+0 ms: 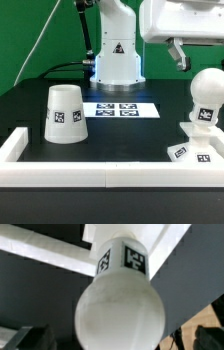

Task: Assemble lamp

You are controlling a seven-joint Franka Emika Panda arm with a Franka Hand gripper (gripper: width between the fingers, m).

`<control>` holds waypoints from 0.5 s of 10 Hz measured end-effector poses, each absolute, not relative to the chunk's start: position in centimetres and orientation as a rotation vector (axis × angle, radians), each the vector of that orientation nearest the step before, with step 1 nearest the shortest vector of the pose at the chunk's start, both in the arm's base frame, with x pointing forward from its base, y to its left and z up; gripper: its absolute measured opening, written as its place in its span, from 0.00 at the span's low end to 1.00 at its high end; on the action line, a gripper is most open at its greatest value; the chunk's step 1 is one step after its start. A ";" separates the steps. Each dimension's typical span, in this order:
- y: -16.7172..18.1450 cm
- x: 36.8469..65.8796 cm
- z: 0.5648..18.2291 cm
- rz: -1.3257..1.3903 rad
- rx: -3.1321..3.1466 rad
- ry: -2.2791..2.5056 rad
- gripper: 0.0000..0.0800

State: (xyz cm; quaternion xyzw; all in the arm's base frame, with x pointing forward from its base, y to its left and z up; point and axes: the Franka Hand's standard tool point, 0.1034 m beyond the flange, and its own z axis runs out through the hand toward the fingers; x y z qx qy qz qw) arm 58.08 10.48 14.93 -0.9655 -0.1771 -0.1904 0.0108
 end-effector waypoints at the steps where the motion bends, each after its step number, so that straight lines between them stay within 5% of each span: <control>1: 10.2 58.1 14.7 -0.500 -3.025 -0.551 0.87; 5: 10.3 57.6 14.2 -0.052 -3.045 -0.583 0.87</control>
Offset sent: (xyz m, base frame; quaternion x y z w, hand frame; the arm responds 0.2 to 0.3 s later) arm 0.0050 -0.0091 -0.0016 0.0041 -0.1911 -0.0145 0.9815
